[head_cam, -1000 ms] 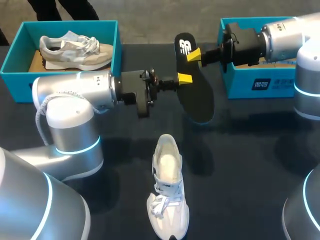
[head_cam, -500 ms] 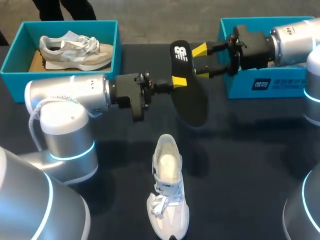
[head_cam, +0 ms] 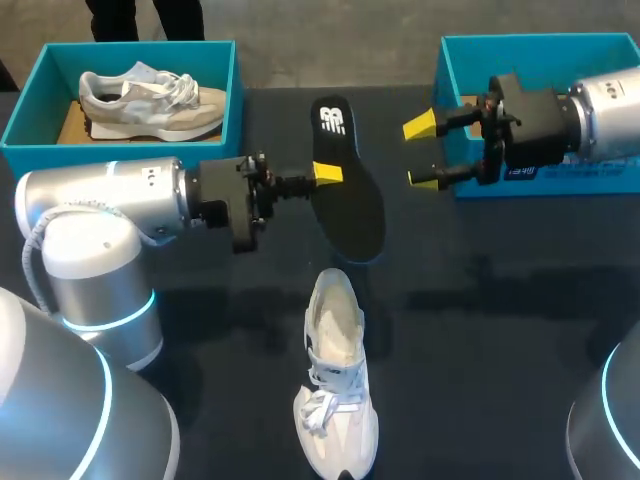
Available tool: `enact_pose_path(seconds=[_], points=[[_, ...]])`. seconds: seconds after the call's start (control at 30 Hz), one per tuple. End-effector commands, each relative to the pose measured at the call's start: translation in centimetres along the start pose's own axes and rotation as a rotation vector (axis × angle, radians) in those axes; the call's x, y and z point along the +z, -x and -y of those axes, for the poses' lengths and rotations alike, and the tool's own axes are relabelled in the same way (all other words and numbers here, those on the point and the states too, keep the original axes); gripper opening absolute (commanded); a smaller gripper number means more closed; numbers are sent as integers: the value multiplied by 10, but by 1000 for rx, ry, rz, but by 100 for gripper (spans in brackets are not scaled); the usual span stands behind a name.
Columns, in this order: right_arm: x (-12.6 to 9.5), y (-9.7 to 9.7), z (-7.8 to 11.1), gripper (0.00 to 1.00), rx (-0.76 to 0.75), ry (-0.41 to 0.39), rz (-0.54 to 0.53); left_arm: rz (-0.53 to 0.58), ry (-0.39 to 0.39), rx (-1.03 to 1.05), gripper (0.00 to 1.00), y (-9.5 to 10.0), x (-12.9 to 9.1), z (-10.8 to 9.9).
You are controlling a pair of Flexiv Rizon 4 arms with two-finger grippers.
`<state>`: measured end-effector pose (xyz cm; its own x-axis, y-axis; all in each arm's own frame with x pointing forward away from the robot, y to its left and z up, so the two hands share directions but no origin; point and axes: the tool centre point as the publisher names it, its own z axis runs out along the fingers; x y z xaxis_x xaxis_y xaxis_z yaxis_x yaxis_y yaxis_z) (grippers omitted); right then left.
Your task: Take the shoe out of the shoebox, open the shoe tongue, remove and reinsert the insole, then place the shoe into the shoebox
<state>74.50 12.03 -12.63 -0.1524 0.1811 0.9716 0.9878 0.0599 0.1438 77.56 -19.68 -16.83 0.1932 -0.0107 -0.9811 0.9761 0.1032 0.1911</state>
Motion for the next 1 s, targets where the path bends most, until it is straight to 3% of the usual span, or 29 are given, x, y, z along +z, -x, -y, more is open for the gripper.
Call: enact_pose_path(seconds=[0.03,0.27,0.57,1.0], points=[[1,0,13,100,3,38,2,-14,-29,-104,0,6,-16,3],[1,0,13,100,3,38,2,-86,-42,-407,0,14,-24,4],[1,0,13,100,3,38,2,-79,-174,-885,0,2,-19,5],[1,0,13,100,3,38,2,-105,-166,-858,0,3,-18,7]])
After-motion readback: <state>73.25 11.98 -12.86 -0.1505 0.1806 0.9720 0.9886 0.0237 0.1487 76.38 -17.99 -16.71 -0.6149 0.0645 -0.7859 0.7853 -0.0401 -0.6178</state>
